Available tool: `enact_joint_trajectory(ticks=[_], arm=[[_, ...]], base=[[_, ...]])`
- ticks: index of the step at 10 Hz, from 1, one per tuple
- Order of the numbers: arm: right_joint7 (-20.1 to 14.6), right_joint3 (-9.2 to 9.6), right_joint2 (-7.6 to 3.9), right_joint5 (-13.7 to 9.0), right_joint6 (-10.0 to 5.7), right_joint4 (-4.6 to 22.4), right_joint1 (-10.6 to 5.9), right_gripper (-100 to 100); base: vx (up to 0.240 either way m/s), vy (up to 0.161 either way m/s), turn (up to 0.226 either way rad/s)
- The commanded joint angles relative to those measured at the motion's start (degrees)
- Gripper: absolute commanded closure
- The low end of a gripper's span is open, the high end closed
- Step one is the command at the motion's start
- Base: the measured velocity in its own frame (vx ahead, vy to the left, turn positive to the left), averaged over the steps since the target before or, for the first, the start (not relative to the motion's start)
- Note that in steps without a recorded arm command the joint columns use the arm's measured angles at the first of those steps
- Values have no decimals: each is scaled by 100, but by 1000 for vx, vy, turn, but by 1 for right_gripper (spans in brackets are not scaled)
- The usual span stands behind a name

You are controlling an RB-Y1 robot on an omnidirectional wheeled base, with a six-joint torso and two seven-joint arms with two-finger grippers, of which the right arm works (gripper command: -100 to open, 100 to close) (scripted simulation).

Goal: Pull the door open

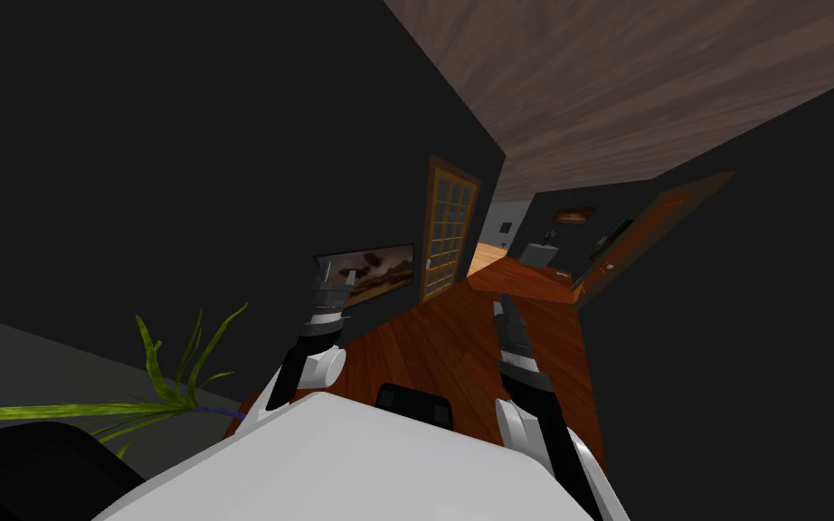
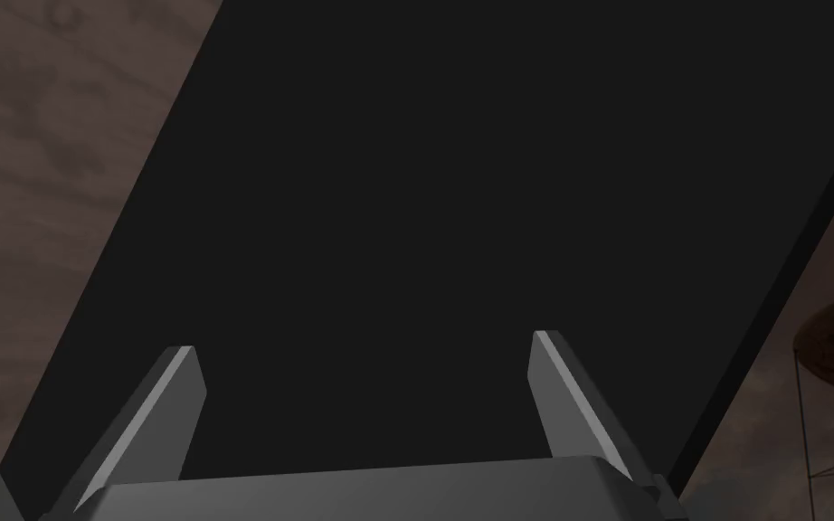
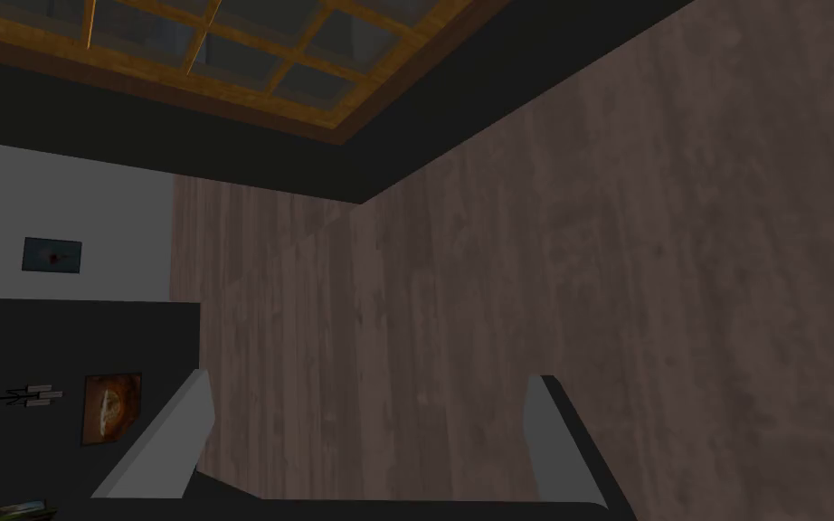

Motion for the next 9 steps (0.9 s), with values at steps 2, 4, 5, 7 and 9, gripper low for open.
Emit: enact_joint_trajectory(ticks=[2,4,5,7,9], arm=[[182,-5,-79,52,-115,280,-93,-100],[335,-9,-137,96,-212,516,-171,-100],[416,-11,-164,119,-264,641,-213,-100],[578,-15,-217,166,-366,890,-296,-100],[730,-19,-260,210,-463,1125,-374,-100]], base=[[81,-91,89],[71,-31,52],[73,-35,86],[86,-53,66],[78,-68,67]])
